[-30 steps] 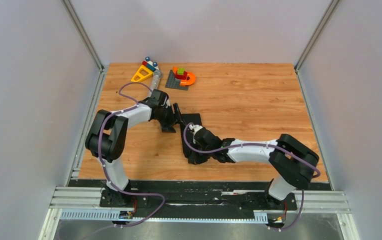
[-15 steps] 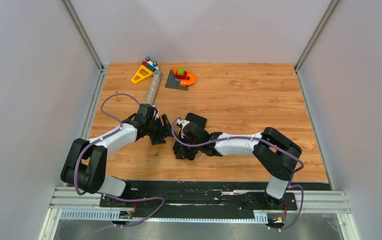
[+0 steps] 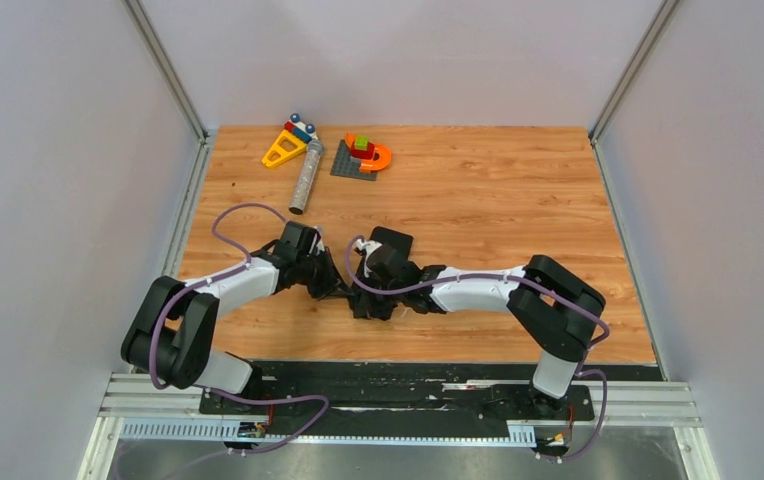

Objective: Sort the hair-cutting tools
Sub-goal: Zip the hairdressing tool bag at the center of the board.

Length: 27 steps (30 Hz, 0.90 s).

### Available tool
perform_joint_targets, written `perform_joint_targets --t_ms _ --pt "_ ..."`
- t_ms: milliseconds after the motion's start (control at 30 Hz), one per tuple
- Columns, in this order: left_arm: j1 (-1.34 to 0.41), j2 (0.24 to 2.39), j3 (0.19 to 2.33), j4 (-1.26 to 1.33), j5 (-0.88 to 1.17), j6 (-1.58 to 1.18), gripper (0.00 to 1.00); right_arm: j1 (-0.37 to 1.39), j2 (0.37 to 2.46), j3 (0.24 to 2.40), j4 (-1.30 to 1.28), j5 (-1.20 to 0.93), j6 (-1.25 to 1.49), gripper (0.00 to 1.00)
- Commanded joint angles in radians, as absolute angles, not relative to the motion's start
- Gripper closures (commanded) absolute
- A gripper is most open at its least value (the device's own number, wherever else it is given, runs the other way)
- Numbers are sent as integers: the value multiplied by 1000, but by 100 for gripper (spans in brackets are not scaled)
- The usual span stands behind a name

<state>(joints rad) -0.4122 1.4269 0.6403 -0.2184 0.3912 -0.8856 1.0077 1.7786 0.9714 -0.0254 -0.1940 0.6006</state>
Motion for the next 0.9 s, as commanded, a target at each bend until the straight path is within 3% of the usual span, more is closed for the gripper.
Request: perform_joint_targets --t_ms 0,333,533,567,600,667,700,733,767,800,867 --pt "-416 1430 672 -253 347 -863 100 1015 1682 911 -43 -134 615 100" --pt "-394 1484 730 -337 308 -762 100 957 1395 621 -246 88 707 100" --pt "-394 1466 740 -344 312 -711 100 931 1268 569 -201 101 735 100" --pt "-394 1459 741 -344 315 -708 100 931 1254 575 -193 105 728 97" --pt "-394 1440 743 -344 315 -701 99 932 1240 581 -189 114 718 87" --pt "-395 1398 748 -347 315 -695 84 931 1212 601 -193 144 688 66" --pt "-395 1382 755 -358 311 -694 67 927 1193 611 -201 164 674 57" --pt "-394 1341 759 -366 292 -688 43 921 1174 622 -217 189 663 50" --pt "-394 1320 773 -394 279 -682 32 911 1153 635 -238 213 652 43" --pt "-394 1272 783 -411 242 -670 15 893 1129 646 -261 242 643 38" --pt "-391 1192 822 -480 169 -646 3 840 1072 666 -314 304 630 24"
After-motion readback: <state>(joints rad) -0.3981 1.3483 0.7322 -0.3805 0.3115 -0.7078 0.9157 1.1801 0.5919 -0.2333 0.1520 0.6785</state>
